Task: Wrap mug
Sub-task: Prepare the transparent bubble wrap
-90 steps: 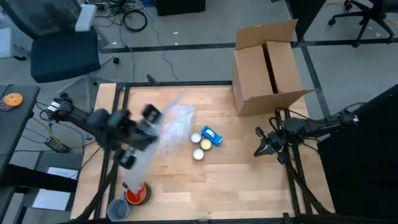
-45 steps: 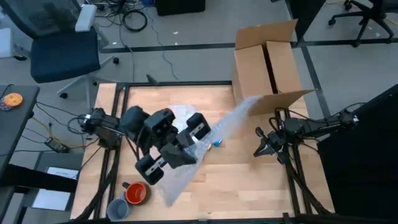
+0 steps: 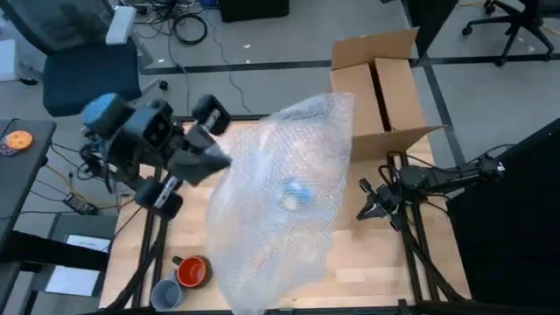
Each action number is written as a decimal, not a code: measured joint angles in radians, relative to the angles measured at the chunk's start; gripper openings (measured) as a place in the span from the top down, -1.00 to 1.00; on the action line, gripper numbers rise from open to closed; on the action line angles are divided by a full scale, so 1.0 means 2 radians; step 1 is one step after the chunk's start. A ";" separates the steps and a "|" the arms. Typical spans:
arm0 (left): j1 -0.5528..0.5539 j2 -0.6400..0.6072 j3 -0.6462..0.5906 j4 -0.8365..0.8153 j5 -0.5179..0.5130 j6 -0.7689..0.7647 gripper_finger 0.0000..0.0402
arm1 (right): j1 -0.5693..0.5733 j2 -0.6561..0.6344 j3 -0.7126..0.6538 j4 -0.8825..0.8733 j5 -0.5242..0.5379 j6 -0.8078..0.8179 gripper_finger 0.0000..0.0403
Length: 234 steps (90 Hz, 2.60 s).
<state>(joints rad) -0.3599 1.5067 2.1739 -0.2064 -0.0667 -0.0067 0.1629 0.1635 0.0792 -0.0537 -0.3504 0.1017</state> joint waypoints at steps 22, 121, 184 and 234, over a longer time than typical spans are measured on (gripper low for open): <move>0.020 -0.036 -0.157 -0.019 -0.030 -0.001 1.00 | 0.000 0.000 0.000 0.000 0.000 0.000 0.99; 0.341 -0.250 -0.644 -0.112 -0.054 -0.001 1.00 | 0.000 0.000 0.000 0.000 0.001 0.000 0.99; 0.222 -0.401 -0.648 -0.338 0.096 -0.175 0.60 | 0.000 0.000 0.000 0.000 0.000 0.000 0.99; 0.045 -0.393 -0.736 -0.335 0.054 -0.367 0.38 | 0.000 0.000 0.000 0.000 0.000 0.000 0.99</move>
<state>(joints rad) -0.2704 0.7200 0.7010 -0.8765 0.0414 -0.7413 0.1627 0.1637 0.0792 -0.0536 -0.3500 0.1017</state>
